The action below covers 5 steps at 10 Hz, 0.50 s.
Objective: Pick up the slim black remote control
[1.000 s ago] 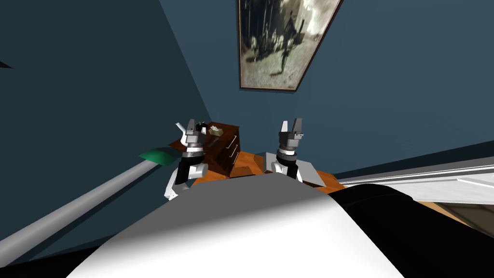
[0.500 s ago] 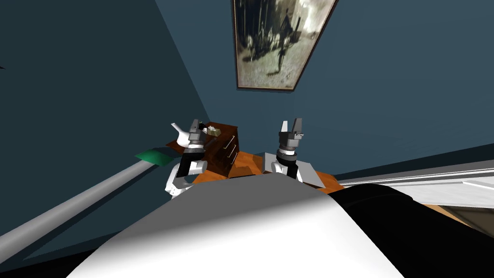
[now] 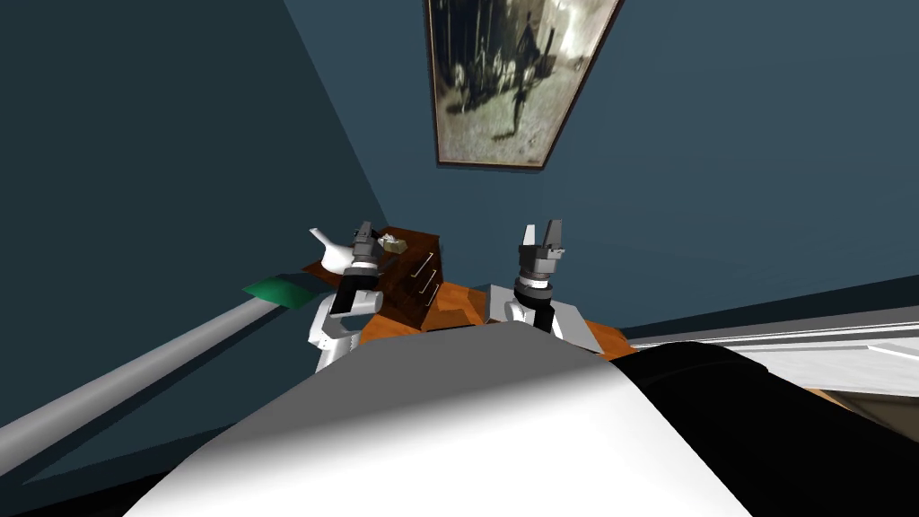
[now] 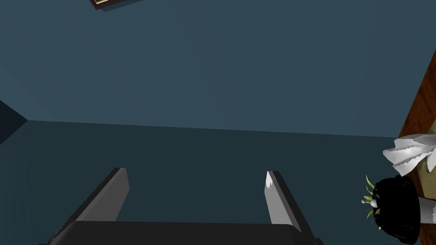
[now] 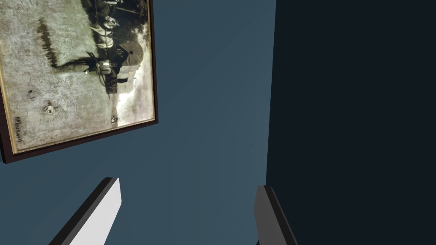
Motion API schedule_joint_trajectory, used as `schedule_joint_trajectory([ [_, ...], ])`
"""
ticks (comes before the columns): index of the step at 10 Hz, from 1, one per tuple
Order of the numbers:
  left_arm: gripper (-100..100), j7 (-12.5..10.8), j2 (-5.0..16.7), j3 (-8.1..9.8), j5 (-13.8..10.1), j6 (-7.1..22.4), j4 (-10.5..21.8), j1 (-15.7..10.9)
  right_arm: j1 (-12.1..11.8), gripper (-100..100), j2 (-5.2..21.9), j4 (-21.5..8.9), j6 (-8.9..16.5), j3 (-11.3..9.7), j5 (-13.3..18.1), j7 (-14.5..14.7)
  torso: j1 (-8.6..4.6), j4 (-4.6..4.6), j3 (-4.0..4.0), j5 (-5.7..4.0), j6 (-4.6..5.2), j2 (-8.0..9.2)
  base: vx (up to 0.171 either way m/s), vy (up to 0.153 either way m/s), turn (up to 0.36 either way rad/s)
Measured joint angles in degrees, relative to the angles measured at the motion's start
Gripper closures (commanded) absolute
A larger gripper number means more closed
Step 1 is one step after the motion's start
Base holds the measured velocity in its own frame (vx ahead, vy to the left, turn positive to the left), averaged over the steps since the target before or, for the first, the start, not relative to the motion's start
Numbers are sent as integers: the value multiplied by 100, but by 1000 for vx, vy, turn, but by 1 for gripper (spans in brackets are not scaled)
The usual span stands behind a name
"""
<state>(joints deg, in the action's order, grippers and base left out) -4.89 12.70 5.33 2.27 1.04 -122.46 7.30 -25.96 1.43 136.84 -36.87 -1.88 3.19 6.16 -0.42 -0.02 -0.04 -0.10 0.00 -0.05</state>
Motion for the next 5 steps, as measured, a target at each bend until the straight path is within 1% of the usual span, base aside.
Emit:
schedule_joint_trajectory([
  [1,-100,-40,7,38,31,152,65,-90,0,0,0,0,0,0,0,0,6,1,1,0,0,1,12,-39,0],
  [2,-100,-46,-2,42,47,302,77,-115,0,0,1,0,0,1,0,0,23,0,0,4,-1,0,31,-66,14],
  [3,-100,-99,34,120,78,458,158,-223,0,0,1,0,0,0,0,0,19,-1,-3,4,-1,-7,26,-76,23],
  [4,-100,-137,41,160,107,636,208,-310,0,0,1,0,0,0,0,0,16,-1,-4,3,-1,-7,8,-38,6],
  [5,-100,-147,36,167,118,770,214,-320,0,0,1,0,0,1,0,0,27,0,-1,5,-1,-2,10,-67,21],
])
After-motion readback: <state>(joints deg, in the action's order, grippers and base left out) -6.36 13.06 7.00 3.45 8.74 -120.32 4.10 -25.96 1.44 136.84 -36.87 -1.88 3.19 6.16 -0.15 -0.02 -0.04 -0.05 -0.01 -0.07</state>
